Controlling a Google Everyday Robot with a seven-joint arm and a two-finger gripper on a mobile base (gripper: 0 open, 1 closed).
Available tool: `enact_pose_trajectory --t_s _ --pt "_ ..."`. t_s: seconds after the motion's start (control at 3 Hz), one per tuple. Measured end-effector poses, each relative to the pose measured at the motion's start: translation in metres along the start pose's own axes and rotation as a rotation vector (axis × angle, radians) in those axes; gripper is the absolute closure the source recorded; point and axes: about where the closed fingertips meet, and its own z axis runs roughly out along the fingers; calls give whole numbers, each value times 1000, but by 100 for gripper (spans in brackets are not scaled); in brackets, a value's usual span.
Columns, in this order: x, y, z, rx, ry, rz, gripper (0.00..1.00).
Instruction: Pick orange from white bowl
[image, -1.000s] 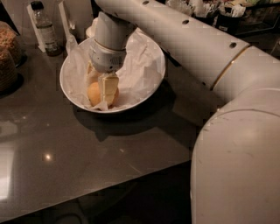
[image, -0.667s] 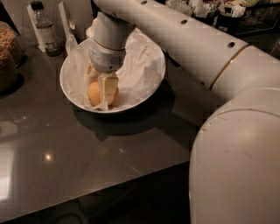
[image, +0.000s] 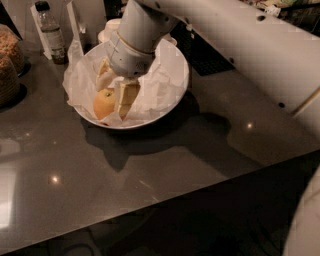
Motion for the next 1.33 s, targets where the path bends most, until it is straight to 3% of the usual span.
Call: enact_pose_trajectory --t_s 0.33,0.67,1.0,1.33 --pt "-40 5 -55 231 -143 -74 100" --pt "-57 15 -115 430 -238 -123 100" --pt "-54 20 -149 504 -281 -109 100" --pt "-56 21 -150 505 -284 -109 81"
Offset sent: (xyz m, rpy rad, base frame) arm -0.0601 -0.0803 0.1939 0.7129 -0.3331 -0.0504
